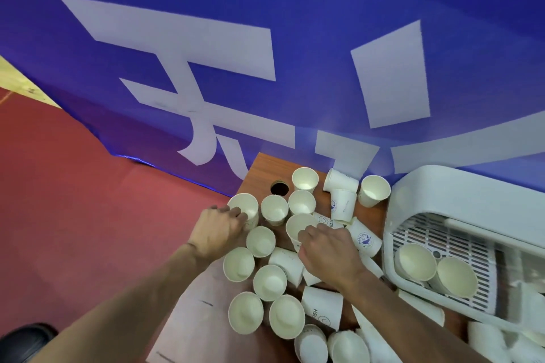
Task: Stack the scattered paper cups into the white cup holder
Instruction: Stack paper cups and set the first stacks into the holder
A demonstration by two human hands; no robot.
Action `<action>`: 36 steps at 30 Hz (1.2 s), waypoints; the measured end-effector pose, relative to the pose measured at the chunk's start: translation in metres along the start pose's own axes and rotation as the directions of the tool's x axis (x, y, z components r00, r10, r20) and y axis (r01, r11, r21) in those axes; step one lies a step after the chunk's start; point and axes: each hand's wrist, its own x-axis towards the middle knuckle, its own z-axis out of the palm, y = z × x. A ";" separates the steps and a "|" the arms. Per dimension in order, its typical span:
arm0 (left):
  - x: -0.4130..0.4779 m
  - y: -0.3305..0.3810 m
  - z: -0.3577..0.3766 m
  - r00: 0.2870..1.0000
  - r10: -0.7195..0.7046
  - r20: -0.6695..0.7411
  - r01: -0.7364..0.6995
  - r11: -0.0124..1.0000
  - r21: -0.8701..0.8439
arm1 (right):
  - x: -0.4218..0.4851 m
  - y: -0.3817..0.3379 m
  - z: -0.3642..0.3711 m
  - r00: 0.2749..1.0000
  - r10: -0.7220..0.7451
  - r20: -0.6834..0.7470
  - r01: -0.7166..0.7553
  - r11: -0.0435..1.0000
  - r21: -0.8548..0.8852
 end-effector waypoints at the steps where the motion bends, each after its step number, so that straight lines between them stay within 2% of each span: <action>1: -0.001 0.003 -0.005 0.999 0.006 -0.032 -0.007 1.000 -0.007 | -0.006 0.003 -0.005 1.000 0.007 -0.013 -0.007 1.000 0.008; 4: 0.000 0.023 -0.024 0.992 0.060 -0.113 -0.063 0.998 -0.030 | -0.031 0.012 -0.021 0.998 0.042 -0.046 -0.041 0.999 0.018; 8: 0.015 0.076 -0.046 0.965 0.219 -0.146 -0.226 0.973 -0.039 | -0.072 0.031 -0.040 0.991 0.090 -0.096 -0.084 0.995 0.060; 13: 0.049 0.156 -0.069 0.907 0.388 -0.162 -0.401 0.915 -0.052 | -0.131 0.064 -0.058 0.969 0.226 -0.103 -0.216 0.971 0.099; 17: 0.077 0.208 -0.084 0.872 0.463 -0.158 -0.478 0.875 -0.074 | -0.176 0.097 -0.065 0.935 0.341 -0.094 -0.328 0.936 0.129; 22: 0.099 0.261 -0.090 0.820 0.561 -0.114 -0.567 0.823 -0.038 | -0.219 0.137 -0.068 0.899 0.406 -0.164 -0.381 0.910 0.164; 29: 0.108 0.289 -0.080 0.814 0.581 -0.014 -0.581 0.814 0.016 | -0.253 0.177 -0.057 0.901 0.391 -0.188 -0.369 0.918 0.141; 36: 0.110 0.298 -0.060 0.831 0.541 0.126 -0.549 0.835 0.032 | -0.253 0.189 -0.036 0.886 0.421 -0.197 -0.368 0.894 0.256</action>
